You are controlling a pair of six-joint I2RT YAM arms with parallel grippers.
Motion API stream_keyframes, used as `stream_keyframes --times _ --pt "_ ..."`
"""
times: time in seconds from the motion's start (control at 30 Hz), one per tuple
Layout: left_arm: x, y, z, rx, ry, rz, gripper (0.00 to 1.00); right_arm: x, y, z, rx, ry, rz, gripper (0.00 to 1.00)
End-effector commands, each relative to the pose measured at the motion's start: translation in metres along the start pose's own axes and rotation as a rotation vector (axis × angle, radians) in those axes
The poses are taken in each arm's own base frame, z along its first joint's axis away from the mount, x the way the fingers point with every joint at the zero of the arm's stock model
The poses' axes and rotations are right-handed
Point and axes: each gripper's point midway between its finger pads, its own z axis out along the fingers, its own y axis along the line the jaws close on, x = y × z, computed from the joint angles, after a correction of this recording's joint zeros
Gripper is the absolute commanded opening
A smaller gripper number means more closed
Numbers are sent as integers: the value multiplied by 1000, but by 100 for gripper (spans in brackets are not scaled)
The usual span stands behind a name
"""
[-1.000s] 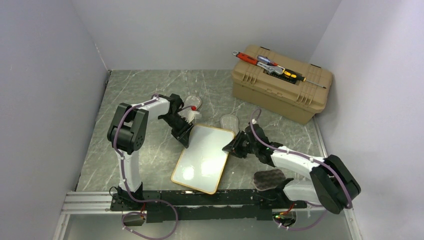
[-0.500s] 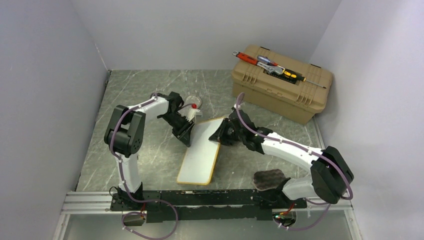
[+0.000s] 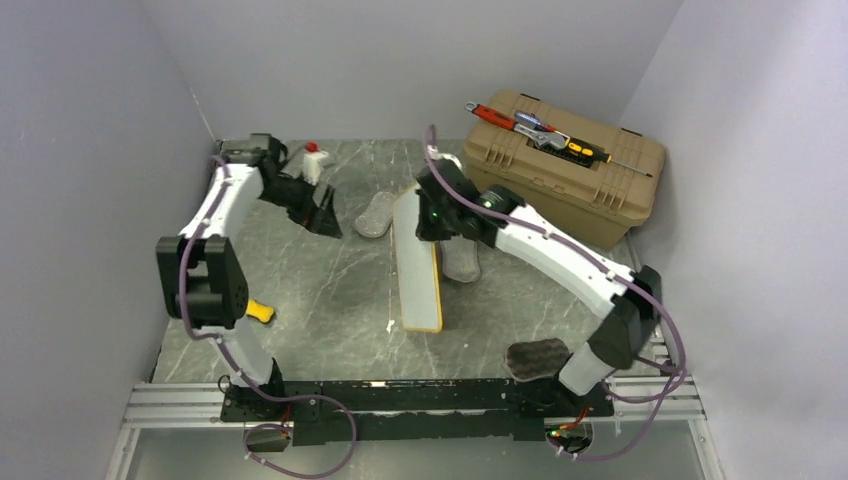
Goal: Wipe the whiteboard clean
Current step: Adjust the whiteboard at the center of the board.
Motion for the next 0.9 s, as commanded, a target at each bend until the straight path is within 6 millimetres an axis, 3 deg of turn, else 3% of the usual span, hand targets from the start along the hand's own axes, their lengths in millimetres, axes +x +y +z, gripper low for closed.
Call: stream_keyframes --times 0.0,0.07,0.17,0.3,0.4,0.5,0.73,0.87 --pt "-5 0 -61 -101 -82 -33 100 -21 10 -20 159 10 -386 0" --pt "2 12 -78 -143 -128 -93 100 -30 31 -17 207 -4 -525 0" --pt "9 28 -93 -199 -172 -152 99 -21 52 -4 303 -5 -719 0" --pt "13 54 -125 -239 -272 -269 99 13 80 15 373 -14 -950 0" --pt "15 60 -146 -204 -339 -328 99 45 95 28 363 -23 -1049 0" --pt "22 65 -157 -208 -369 -369 100 74 108 38 282 -23 -1094 0" --pt "40 74 -161 -388 -367 -347 100 154 133 67 32 24 -1069 0" --pt "50 75 -158 -412 -329 -344 100 179 141 89 -31 -10 -991 0"
